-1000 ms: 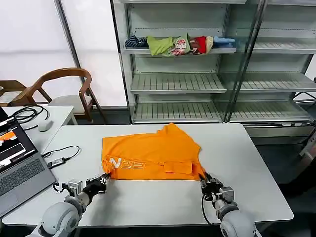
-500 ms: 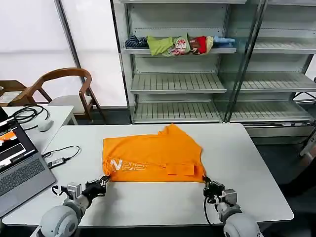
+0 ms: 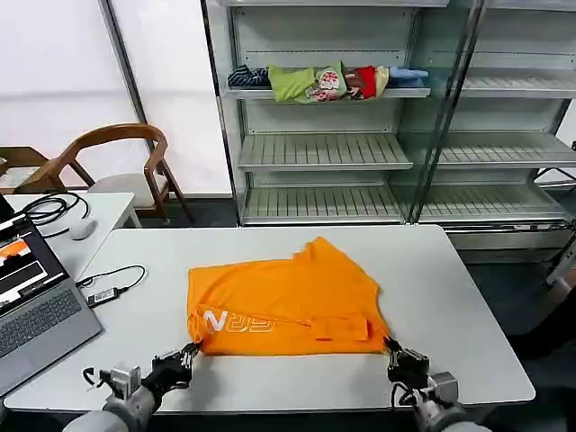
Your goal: Fold and organize the clothes.
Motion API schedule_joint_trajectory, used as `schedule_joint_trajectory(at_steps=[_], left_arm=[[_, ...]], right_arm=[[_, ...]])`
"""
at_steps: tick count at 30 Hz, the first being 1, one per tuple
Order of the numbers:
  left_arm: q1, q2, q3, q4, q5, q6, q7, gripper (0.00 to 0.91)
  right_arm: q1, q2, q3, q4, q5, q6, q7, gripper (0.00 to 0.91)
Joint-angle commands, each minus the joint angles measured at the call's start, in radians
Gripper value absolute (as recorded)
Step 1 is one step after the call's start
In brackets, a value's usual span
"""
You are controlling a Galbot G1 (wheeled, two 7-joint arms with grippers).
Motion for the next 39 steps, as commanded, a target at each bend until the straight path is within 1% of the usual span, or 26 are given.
schedule_joint_trajectory(at_steps=[1,8,16,17,18,19,23,27,33,36,39], left_arm=[[0.175,0.013,-0.059,-0.054,0.019,-0.012,0.011,0.02],[0.182,0.026,-0.055,-0.04,0.024,-0.013,0.011,0.02],[0.238,0.023,-0.067,-0.094,0.042,-0.01,0.01,0.02],[0.24,0.023,-0.067,-0.096,0.046,-0.008,0.01,0.202],[0.245,0.023,-0.066,-0.102,0.057,0.0,0.01,0.907],[0.251,0.022,-0.067,-0.108,0.069,0.012,0.009,0.907],[0.277,0.02,-0.082,-0.142,0.086,0.022,0.003,0.907],[0.267,0.021,-0.103,-0.147,0.093,0.021,0.003,0.907],[0.18,0.036,-0.138,-0.136,0.055,0.004,0.002,0.907],[0.115,0.046,-0.152,-0.136,0.014,0.005,-0.001,0.907],[0.06,0.063,-0.171,-0.138,-0.049,0.006,0.0,0.907]], right_arm=[[-0.109,-0.008,0.041,0.059,-0.014,0.02,-0.001,0.0],[-0.146,-0.016,0.069,0.064,-0.006,0.017,-0.001,0.0],[-0.199,-0.008,0.093,0.104,-0.015,0.026,-0.001,0.0],[-0.196,-0.009,0.093,0.102,-0.014,0.027,-0.003,0.081],[-0.191,-0.008,0.093,0.099,-0.015,0.027,-0.005,0.151],[-0.189,-0.006,0.092,0.097,-0.017,0.027,-0.004,0.897],[-0.193,0.003,0.08,0.106,-0.022,0.022,-0.006,0.907],[-0.194,0.005,0.072,0.115,-0.02,0.021,-0.008,0.907],[-0.19,-0.002,0.111,0.148,-0.004,0.016,-0.029,0.907],[-0.172,-0.012,0.145,0.17,0.04,0.022,-0.037,0.907],[-0.122,-0.026,0.176,0.183,0.122,0.025,-0.023,0.907]])
